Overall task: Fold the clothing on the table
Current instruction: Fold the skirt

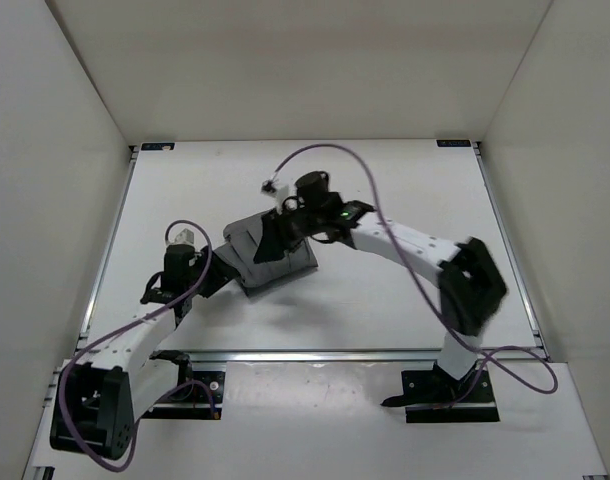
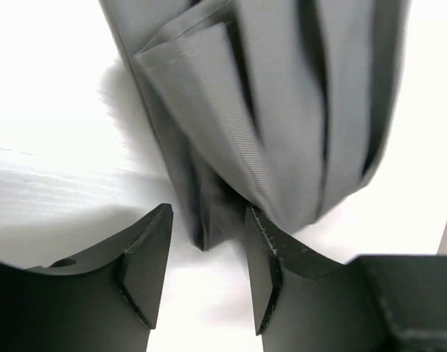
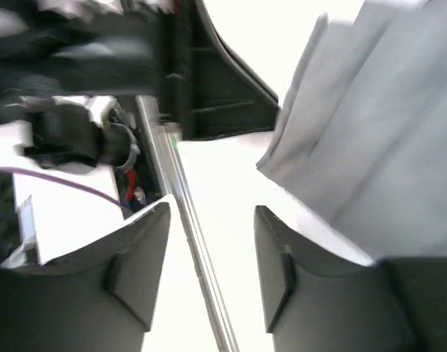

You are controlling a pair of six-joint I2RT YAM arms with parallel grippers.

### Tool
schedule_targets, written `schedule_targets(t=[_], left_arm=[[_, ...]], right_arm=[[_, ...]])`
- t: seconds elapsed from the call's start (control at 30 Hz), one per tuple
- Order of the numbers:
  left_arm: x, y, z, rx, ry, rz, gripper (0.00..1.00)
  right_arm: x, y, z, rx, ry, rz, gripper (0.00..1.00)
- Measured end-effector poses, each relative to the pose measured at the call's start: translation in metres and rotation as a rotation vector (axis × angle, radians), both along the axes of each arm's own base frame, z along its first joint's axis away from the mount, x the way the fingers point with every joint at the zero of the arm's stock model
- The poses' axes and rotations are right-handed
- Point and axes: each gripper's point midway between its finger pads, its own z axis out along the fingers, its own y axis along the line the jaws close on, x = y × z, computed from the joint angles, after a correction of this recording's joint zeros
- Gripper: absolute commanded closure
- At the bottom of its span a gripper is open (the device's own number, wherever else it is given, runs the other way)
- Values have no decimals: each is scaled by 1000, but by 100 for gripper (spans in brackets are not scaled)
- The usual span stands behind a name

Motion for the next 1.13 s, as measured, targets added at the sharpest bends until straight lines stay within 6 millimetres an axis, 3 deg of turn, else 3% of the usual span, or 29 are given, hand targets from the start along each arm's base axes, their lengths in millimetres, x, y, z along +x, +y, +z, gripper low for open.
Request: schedule_targets(t=[0.1, 0.17, 0.2, 0.27, 0.4, 0.47, 0.57, 0.63, 0.67, 0.7, 0.77, 0.97, 1.13], left_arm=[[1, 5, 16, -2, -30, 18, 43], [1, 8, 29, 0, -55, 23, 42], [1, 9, 36, 3, -66, 26, 42], [0, 10, 50, 8, -89, 24, 41], [-6, 13, 70, 10, -142, 29, 42], [-13, 13, 76, 0, -161, 29, 46], [-25, 9, 82, -8, -178, 13, 46], [-33, 6, 82, -8, -178, -20, 26], [-37, 4, 80, 0, -169, -48, 5], [-40, 2, 78, 11, -150, -77, 1], [-47, -2, 73, 30, -74, -132, 1], [-43, -17, 84, 130, 24, -325, 2], [-59, -20, 69, 159, 83, -403, 2]], right_arm=[[6, -39, 74, 121, -180, -110, 41], [14, -69, 115, 194, -289, -199, 41], [19, -87, 132, 226, -338, -249, 44], [30, -119, 147, 256, -393, -334, 48], [59, -163, 114, 194, -370, -469, 57], [64, -170, 76, 132, -302, -489, 56], [49, -175, 21, 41, -192, -481, 54], [38, -177, -1, -5, -144, -469, 53], [35, -176, -5, -16, -134, -463, 53], [34, -176, -7, -20, -130, -460, 52], [33, -174, -10, -24, -128, -449, 52], [31, -172, -20, -37, -103, -432, 48], [29, -170, -25, -47, -99, -417, 47]])
